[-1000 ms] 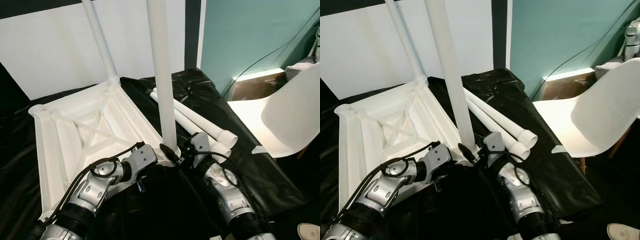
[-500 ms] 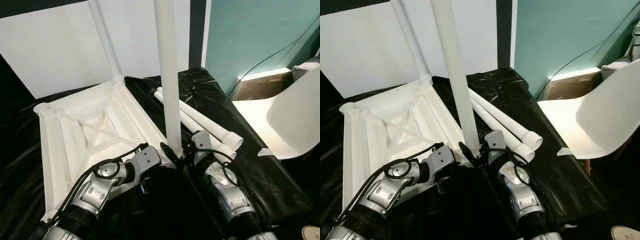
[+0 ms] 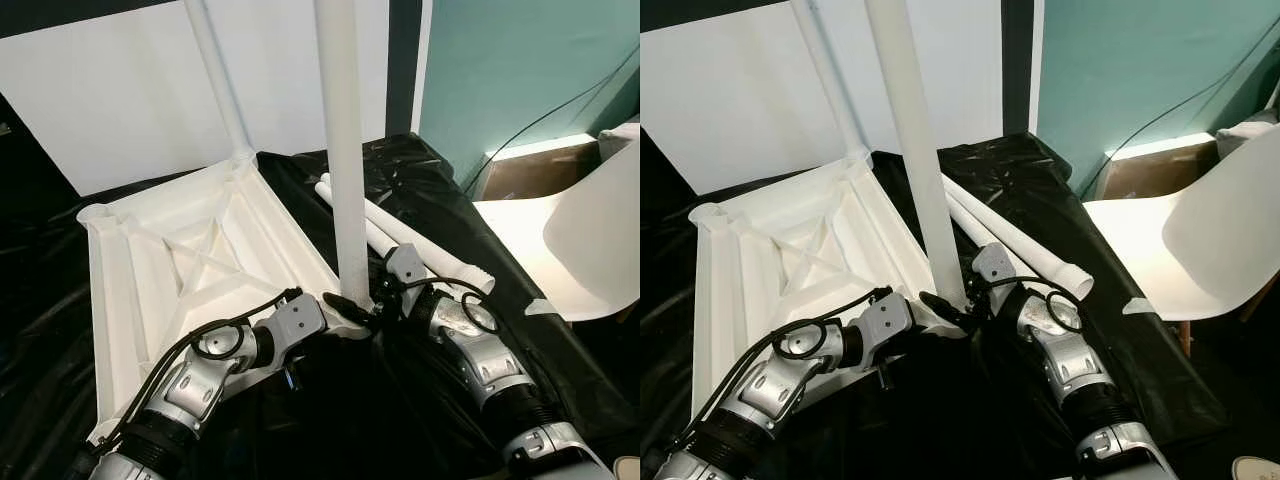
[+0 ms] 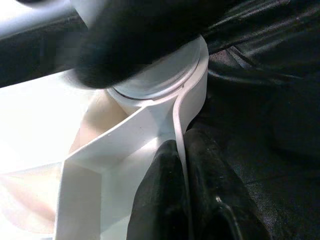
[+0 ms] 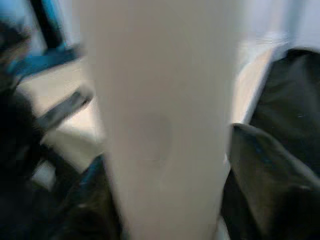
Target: Building children table
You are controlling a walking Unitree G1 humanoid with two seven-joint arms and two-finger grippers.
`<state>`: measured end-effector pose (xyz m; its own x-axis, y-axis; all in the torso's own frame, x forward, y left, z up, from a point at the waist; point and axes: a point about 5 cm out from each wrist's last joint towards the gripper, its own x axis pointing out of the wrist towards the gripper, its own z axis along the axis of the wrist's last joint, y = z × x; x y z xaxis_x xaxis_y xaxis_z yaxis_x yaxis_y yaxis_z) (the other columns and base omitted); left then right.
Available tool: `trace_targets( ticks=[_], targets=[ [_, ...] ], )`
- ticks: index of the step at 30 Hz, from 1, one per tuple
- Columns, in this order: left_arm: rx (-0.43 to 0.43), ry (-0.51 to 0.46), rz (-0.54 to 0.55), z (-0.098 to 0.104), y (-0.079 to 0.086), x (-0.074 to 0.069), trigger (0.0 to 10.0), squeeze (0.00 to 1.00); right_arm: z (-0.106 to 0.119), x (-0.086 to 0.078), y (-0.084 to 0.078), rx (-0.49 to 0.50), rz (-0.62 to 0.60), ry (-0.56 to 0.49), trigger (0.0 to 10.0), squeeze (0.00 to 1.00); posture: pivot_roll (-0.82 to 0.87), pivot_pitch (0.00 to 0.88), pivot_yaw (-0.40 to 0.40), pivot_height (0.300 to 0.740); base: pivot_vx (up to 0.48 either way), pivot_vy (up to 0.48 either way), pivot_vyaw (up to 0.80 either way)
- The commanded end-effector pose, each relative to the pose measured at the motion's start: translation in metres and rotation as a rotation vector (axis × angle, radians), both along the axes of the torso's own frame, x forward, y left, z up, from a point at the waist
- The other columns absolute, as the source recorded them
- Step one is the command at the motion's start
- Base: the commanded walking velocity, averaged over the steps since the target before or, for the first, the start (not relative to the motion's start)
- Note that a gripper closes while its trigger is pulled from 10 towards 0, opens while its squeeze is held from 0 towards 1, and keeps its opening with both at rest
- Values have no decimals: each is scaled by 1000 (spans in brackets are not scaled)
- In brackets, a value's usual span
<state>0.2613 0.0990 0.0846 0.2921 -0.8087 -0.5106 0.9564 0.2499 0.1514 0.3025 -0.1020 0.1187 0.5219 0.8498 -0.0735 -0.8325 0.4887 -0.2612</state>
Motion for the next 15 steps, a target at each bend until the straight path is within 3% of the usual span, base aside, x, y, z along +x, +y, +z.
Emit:
trace_targets(
  ticks=[1,10,15],
  targets=[
    [105,281,-64,-54,9,-39,10000,0,-3,2,-13,-50,13,40,0,0,116,0,54,740,0,0,0],
    [100,285,-63,-54,8,-40,10000,0,-12,-3,-12,-43,4,67,0,0,115,0,51,740,0,0,0],
    [99,285,-64,-54,8,-40,10000,0,-13,-5,-3,81,-166,35,0,0,112,0,49,740,0,0,0]
  ],
)
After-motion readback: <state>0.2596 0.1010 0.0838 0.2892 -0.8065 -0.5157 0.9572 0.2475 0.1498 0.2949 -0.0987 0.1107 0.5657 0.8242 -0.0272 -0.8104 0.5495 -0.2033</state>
